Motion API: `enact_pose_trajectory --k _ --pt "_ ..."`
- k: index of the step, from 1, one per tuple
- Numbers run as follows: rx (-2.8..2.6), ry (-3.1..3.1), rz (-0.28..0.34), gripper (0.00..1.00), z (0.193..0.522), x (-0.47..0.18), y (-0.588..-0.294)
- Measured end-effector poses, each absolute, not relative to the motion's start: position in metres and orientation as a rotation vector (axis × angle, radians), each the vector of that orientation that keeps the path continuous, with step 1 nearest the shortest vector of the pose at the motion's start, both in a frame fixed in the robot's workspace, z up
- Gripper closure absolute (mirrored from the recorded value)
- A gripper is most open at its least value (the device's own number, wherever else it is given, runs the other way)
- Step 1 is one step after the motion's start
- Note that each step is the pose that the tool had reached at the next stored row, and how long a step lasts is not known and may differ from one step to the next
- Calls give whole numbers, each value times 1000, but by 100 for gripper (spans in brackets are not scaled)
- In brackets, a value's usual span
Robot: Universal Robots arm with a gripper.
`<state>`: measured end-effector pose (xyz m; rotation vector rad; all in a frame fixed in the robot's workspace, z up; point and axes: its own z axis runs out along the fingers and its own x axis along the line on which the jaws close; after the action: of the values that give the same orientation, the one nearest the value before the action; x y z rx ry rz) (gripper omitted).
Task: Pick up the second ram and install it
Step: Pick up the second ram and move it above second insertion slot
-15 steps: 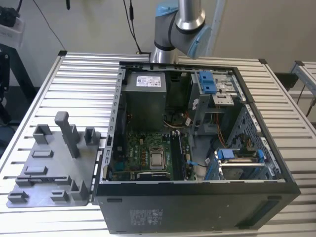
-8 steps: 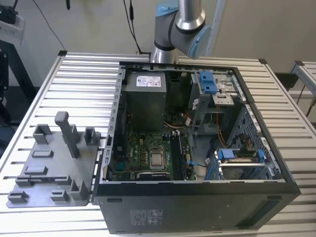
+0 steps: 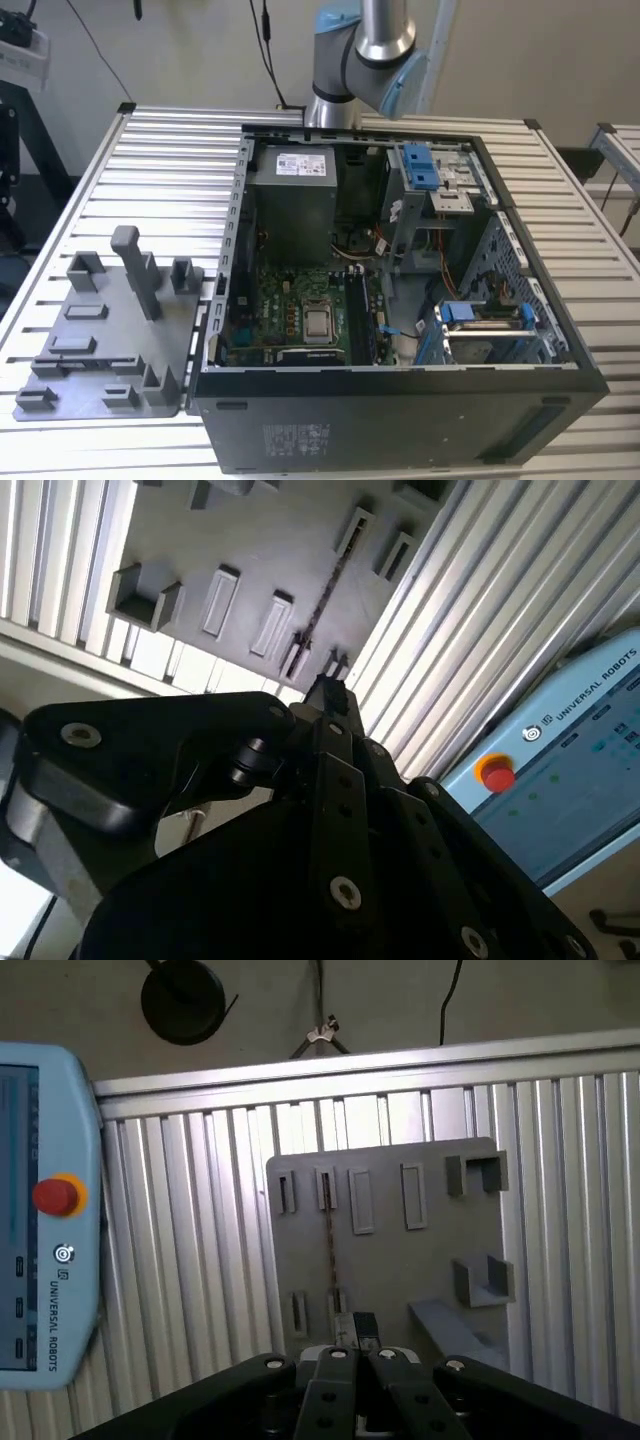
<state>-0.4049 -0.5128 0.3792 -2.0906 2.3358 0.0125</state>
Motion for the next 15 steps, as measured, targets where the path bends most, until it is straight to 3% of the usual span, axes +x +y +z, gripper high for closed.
enact_pose_trajectory --k 15 --pt "-2156 2241 66 89 378 -405 -513"
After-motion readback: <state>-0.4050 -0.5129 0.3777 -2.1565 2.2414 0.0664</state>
